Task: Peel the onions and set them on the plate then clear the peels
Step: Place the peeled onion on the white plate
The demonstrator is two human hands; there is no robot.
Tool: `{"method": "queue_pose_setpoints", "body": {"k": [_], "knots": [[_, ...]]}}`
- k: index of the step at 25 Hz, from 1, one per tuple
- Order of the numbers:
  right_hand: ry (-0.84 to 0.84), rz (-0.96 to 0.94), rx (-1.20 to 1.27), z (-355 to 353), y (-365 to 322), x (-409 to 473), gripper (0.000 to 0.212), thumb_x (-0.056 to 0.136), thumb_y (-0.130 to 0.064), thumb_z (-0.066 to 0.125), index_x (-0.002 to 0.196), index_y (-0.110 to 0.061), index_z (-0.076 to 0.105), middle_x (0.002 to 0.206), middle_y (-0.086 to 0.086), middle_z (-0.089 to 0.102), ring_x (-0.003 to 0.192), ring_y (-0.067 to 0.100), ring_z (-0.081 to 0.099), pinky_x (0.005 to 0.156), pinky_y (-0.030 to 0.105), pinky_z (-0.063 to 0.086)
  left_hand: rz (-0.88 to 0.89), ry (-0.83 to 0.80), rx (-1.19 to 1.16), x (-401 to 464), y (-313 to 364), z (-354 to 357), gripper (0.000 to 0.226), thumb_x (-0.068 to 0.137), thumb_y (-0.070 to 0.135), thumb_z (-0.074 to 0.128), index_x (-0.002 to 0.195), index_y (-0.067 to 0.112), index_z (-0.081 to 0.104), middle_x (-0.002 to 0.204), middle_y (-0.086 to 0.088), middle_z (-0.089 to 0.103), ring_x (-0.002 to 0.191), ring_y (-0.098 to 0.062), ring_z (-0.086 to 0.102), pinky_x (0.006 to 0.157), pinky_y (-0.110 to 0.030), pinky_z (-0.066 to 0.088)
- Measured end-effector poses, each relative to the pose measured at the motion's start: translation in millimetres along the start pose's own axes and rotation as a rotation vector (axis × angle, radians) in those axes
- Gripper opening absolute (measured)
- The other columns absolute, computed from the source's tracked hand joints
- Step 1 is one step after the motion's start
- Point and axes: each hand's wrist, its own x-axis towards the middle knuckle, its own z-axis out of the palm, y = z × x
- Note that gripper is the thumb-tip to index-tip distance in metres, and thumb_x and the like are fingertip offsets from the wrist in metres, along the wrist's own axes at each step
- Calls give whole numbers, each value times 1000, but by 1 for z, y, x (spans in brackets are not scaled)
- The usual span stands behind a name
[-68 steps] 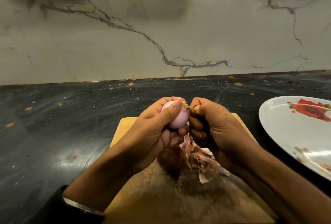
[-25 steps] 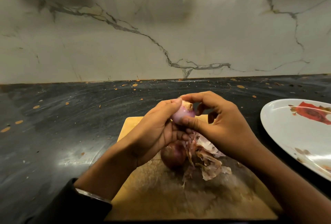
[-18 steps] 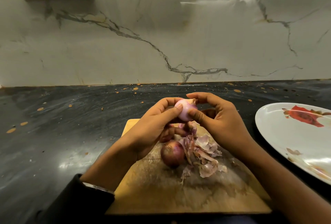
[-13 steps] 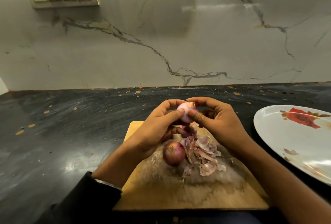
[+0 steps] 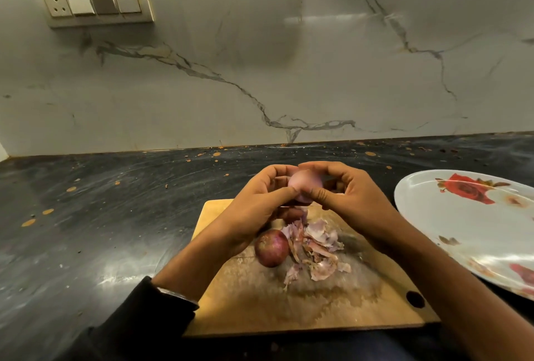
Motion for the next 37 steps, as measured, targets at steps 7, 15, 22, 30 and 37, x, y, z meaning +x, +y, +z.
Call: {"method": "queue_pose_setpoints", "body": {"k": [7,15,22,30,37], "knots": [[49,44,-112,-55,-5,-25,50,80,-31,80,128,-31,65,121,-9,67,108,9,66,89,30,59,115,-93,330,25,13,36,27,94,16,65,121,17,59,103,-3,73,93,-18,69,76,-31,56],[120,194,-286,-132,15,-62,45,79,-36,82,122,-35,67,115,-14,69,91,8,71,71,29,62,126,-245,481,68,-3,122,27,94,15,66,120,17,57,102,0,73,91,-17,71,75,-30,61],[195,263,-458,-180,37,-65,42,80,-35,82,118,-25,70,109,-11,70,95,7,65,80,25,55,155,-307,685,116,-12,180,36,91,14,70,124,16,56,116,2,65,85,-14,71,74,-29,61],[216,305,-518,-193,71,-45,47,79,-26,85,122,-15,68,113,-4,69,102,14,64,75,20,47,160,-306,836,152,-25,194,38,88,12,72,124,12,59,114,-4,66,89,-16,69,76,-33,61],[206,316,-520,-193,80,-39,45,83,-21,81,125,-14,67,114,-4,68,102,14,64,87,32,57,121,-309,849,160,-31,195,35,91,17,70,124,15,58,117,-6,64,98,-18,65,83,-37,59]]}}
